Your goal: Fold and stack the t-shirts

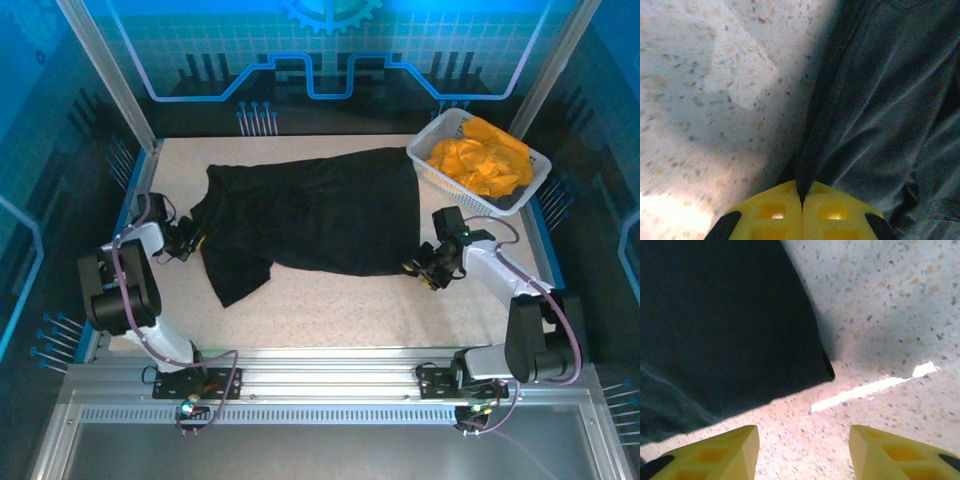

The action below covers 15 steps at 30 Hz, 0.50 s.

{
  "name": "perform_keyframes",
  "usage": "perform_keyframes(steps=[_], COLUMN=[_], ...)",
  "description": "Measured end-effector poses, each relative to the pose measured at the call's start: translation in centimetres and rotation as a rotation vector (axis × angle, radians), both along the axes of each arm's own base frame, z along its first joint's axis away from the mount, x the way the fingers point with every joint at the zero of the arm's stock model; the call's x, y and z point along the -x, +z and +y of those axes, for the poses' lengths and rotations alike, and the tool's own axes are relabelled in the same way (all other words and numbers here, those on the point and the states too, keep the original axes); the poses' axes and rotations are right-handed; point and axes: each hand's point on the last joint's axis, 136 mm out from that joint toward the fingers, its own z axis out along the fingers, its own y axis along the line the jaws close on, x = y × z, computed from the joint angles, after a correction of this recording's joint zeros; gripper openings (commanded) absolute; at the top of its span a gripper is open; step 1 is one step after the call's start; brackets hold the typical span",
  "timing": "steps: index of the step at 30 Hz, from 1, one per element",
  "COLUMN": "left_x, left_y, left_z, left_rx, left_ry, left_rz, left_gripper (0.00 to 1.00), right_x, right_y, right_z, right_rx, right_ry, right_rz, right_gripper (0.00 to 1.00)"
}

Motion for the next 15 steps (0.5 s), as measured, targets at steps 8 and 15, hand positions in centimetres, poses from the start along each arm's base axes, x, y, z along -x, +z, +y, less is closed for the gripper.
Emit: perform_keyframes(steps=[8, 15], left_x=[1.7, 3.3], left_y=[3.4, 3.4], left_z=[3.4, 4.0], left_rx=[-0.072, -0.095], left_ry=[0.104, 0.138], left_rz=[-0.031, 0.019], left_gripper=[0.0, 0.0], right_x=[-2.4, -6.0], right_y=[-1.9, -1.7], right_z=[-0.2, -0.1], right_rx=[0.01, 0.032], right_ry=[-0.063, 0.002], right_rz=[0.063, 0.023], right_gripper=[0.41, 0.47])
